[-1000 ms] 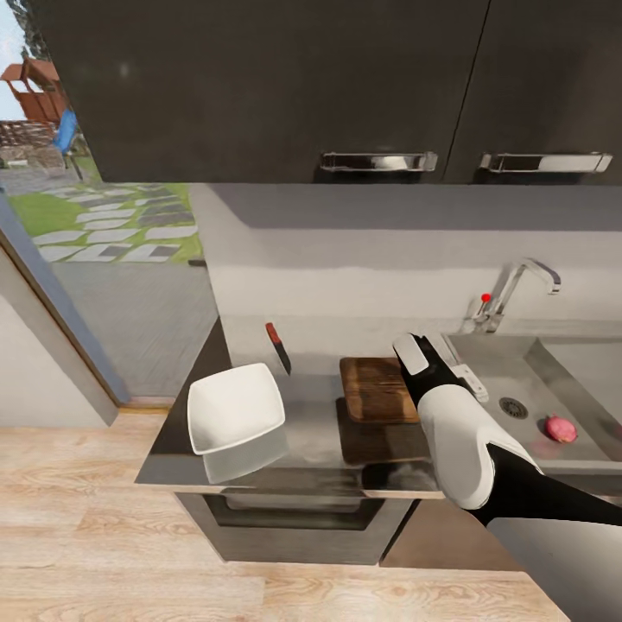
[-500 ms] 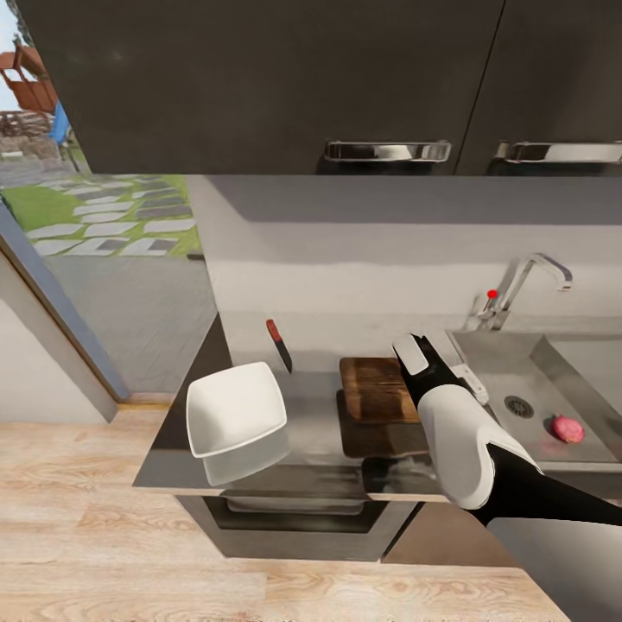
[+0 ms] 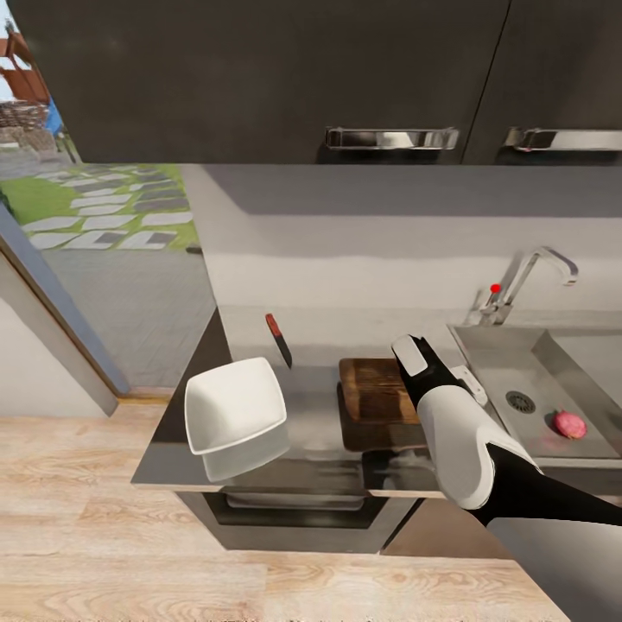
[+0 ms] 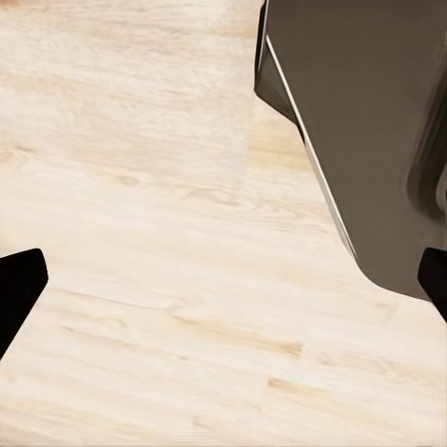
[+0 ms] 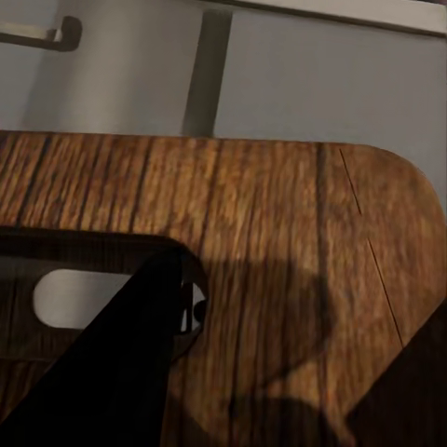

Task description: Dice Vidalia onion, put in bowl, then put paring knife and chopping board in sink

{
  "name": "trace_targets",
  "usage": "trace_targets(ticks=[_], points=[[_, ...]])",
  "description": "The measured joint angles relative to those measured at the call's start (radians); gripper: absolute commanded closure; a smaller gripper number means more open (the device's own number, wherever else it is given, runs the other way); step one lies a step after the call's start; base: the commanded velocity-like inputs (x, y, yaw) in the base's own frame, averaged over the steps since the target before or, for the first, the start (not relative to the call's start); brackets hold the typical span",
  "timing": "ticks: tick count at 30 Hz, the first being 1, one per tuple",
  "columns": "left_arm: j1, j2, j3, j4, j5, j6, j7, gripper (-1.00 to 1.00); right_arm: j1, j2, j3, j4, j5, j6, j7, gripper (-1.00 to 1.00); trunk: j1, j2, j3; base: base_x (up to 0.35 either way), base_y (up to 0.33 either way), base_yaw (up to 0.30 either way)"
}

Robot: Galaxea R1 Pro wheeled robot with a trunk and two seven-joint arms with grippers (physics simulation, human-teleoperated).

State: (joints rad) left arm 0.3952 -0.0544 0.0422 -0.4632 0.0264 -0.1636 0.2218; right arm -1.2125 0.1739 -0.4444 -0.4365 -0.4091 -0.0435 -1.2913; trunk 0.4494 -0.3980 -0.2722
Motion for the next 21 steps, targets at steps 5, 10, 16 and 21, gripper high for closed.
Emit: trace_targets(ticks=[5,10,16,21], points=[[0.000,0.000,0.000,0.000,0.000,0.000,0.000,-1.00,0.000,0.000,0.000,0.000,0.000,-0.001,0.000,1.00,0.000,0.000,-0.008,0.000,0.000,0.000],[0.000,0.000,0.000,0.000,0.000,0.000,0.000,-1.00,0.000,0.000,0.000,0.000,0.001,-0.001,0.000,1.00,0.000,0.000,-0.013,0.000,0.000,0.000],[0.000,0.000,0.000,0.000,0.000,0.000,0.000,-1.00,0.000,0.000,0.000,0.000,0.002,-0.001,0.000,1.00,0.000,0.000,-0.013,0.000,0.000,0.000],[0.000,0.000,0.000,0.000,0.000,0.000,0.000,-1.00,0.000,0.000,0.000,0.000,0.002,-0.001,0.000,1.00,0.000,0.000,-0.013,0.000,0.000,0.000]])
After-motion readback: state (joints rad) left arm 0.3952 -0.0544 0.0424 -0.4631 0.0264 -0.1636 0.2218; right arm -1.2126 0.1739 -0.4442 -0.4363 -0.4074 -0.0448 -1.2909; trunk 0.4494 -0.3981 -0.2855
